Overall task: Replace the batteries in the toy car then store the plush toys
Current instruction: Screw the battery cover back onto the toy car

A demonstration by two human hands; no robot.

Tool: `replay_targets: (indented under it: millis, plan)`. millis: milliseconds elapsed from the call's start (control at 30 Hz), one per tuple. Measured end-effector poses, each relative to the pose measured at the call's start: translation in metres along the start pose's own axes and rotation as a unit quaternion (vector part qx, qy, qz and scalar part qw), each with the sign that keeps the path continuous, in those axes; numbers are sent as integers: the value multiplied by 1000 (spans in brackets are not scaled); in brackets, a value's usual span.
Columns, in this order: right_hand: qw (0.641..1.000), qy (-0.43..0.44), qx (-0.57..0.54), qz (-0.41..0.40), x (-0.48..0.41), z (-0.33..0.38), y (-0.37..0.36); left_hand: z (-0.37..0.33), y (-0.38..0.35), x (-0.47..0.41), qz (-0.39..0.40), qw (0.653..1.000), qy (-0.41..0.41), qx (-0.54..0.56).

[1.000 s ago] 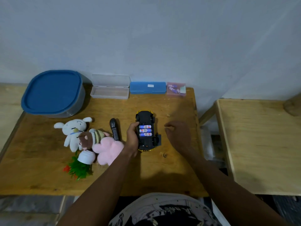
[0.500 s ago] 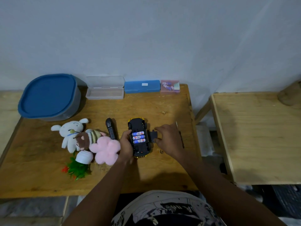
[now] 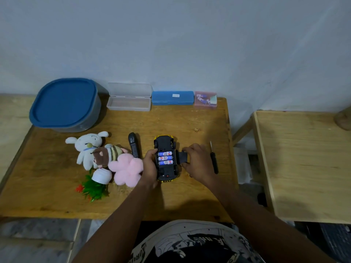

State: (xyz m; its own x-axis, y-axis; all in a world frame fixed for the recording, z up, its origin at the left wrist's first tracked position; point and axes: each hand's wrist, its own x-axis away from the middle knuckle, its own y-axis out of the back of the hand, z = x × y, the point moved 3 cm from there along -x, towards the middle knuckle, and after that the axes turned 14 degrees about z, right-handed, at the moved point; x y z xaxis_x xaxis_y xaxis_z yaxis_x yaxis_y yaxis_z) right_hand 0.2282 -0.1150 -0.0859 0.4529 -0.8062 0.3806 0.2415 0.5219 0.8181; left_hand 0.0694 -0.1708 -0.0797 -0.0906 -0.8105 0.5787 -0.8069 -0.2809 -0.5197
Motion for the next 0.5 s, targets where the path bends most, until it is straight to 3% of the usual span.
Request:
replay_targets:
  millis: [200,500]
  plan:
    - [999,-4,-45,-26,2,2,0,2,3,-3,0,1000,5,-18]
    - [952,-47,-295,-69,8,-8,8,1,4,-5,-9,999,21,-31]
